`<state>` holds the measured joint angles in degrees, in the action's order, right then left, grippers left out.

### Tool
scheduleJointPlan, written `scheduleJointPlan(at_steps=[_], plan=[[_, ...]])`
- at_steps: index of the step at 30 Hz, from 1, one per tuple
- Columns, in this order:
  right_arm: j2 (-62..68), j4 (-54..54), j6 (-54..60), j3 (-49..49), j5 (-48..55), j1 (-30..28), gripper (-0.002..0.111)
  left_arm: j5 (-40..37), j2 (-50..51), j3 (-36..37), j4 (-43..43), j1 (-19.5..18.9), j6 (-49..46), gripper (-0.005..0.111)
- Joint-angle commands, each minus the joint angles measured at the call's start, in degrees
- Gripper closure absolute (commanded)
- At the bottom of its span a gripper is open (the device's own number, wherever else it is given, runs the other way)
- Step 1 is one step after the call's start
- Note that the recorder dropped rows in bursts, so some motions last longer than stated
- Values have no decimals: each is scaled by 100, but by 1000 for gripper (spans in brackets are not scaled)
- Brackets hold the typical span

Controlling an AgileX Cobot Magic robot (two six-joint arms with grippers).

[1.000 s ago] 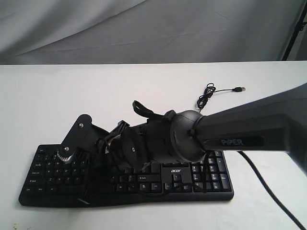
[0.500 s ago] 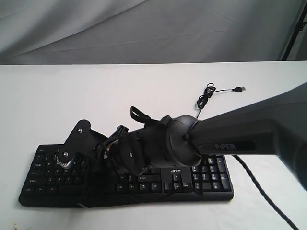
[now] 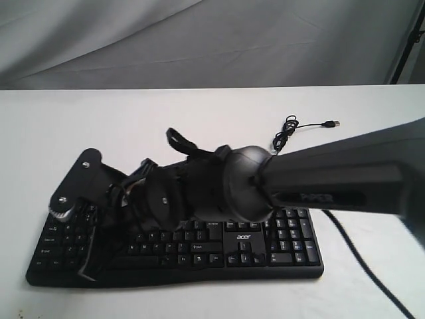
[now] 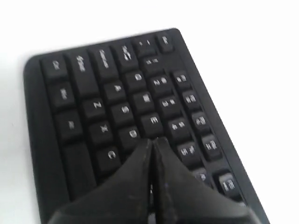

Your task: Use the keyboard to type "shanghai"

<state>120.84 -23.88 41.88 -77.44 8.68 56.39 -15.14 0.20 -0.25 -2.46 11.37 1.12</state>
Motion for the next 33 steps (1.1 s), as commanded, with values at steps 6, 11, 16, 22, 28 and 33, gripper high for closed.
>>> scheduleJointPlan(at_steps=[6,11,16,22,28,33], plan=[[1122,-5,-18,-1820,1009,241,108,27,-20,25,-4,23,16,107],[1284,90,-18,-1994,1031,241,108,27,-20,25,-4,23,16,107],[1284,142,-5,-1994,952,205,108,27,-20,25,-4,23,16,107],[1284,194,5,-1994,787,193,108,27,-20,25,-4,23,16,107],[1409,208,5,-1994,765,145,108,27,-20,25,-4,23,16,107],[1438,208,18,-1994,782,145,108,27,-20,25,-4,23,16,107]])
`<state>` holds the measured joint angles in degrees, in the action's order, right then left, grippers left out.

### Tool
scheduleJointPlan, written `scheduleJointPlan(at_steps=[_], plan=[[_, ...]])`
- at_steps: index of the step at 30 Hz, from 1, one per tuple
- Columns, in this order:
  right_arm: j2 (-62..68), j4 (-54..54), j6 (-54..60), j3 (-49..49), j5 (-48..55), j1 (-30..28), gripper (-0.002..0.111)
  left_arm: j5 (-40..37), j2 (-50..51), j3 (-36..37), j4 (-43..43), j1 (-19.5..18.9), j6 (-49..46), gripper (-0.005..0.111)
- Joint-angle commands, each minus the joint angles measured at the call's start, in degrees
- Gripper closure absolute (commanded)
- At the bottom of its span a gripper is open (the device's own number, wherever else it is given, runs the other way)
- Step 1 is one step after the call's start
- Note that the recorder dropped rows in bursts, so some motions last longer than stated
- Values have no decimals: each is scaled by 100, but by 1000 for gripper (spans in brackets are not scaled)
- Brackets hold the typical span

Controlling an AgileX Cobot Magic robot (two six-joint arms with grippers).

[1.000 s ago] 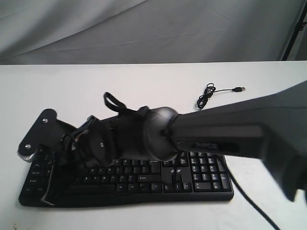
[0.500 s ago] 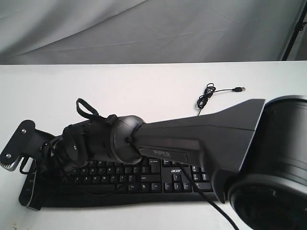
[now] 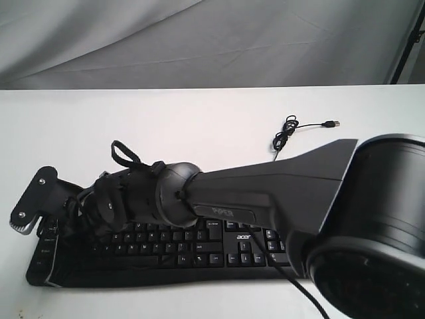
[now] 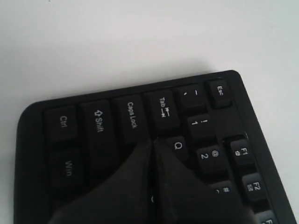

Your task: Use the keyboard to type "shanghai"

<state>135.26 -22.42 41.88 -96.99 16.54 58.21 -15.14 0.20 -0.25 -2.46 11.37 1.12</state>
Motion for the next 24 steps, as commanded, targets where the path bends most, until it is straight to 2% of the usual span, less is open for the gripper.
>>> scheduleJointPlan(at_steps=[1,11,13,19,24], plan=[[-29,61,18,-39,-6,-37,108,27,-20,25,-4,23,16,107],[-402,261,-34,37,279,-37,108,27,-20,25,-4,23,16,107],[-790,276,-90,399,180,-51,108,27,-20,25,-4,23,16,107],[-1904,-28,-450,2468,-518,-431,108,27,-20,25,-4,23,16,107],[-1770,-61,-408,2786,-782,-440,108,27,-20,25,-4,23,16,107]])
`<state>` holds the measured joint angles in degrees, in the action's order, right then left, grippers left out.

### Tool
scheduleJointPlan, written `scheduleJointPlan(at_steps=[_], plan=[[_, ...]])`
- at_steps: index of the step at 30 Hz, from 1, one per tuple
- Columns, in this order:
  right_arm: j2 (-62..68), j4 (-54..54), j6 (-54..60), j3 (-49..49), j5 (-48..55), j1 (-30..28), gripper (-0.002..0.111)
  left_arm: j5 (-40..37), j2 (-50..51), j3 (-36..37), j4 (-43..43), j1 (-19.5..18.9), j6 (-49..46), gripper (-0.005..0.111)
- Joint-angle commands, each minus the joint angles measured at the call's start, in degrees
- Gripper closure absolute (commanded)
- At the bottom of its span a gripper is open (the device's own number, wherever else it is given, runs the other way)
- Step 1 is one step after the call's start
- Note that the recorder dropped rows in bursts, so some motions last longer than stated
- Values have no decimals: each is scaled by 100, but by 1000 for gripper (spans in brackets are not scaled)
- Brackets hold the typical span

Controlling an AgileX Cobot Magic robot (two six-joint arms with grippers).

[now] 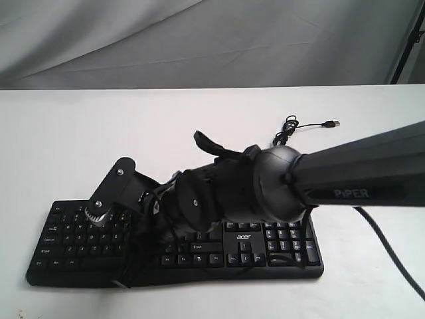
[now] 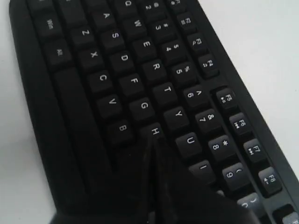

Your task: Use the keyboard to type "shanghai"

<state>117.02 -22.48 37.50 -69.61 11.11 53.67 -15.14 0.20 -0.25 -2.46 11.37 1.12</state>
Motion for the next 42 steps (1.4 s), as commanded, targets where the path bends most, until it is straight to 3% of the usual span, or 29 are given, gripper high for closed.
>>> scheduleJointPlan(at_steps=[1,28,42], plan=[[54,-55,67,48,-267,39,108,27,-20,25,-4,23,16,107],[220,-55,106,48,-305,119,108,27,-20,25,-4,23,16,107],[583,-55,106,-882,155,119,108,27,-20,25,-4,23,16,107]])
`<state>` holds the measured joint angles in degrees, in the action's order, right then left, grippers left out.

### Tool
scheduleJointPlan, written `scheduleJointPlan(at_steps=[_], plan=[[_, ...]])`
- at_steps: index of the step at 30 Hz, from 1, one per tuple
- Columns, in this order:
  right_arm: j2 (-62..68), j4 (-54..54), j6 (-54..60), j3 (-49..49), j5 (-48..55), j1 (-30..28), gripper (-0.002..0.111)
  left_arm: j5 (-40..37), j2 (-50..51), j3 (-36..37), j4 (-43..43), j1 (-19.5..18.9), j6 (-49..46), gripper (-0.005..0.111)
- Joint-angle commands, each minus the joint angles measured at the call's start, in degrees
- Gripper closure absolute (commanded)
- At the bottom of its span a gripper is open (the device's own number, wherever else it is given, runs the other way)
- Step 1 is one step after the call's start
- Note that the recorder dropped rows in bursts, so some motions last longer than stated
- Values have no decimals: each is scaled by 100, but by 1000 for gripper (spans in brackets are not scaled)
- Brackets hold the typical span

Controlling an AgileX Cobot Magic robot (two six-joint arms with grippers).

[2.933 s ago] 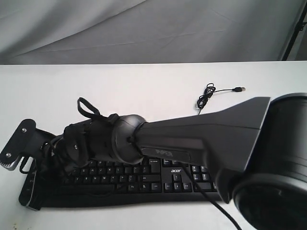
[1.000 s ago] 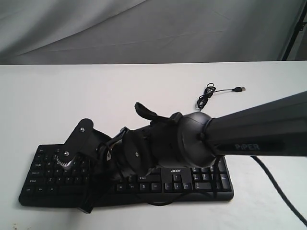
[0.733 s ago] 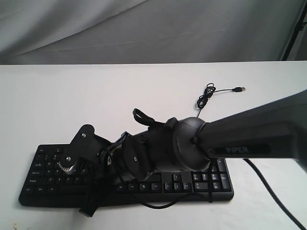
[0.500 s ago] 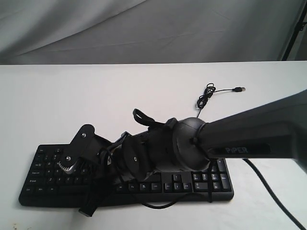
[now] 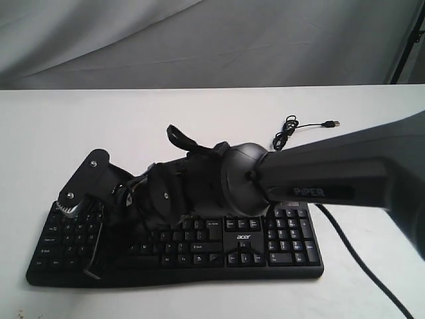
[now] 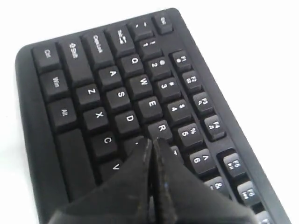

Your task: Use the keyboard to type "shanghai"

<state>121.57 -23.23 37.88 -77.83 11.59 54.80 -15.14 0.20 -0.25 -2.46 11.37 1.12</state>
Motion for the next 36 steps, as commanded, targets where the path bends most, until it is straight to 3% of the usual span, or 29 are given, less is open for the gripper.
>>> scheduleJointPlan(at_steps=[1,36], plan=[[153,20,67,-59,107,7,108,27,-20,25,-4,23,16,107],[-40,76,239,10,-39,7,108,27,-20,25,-4,23,16,107]])
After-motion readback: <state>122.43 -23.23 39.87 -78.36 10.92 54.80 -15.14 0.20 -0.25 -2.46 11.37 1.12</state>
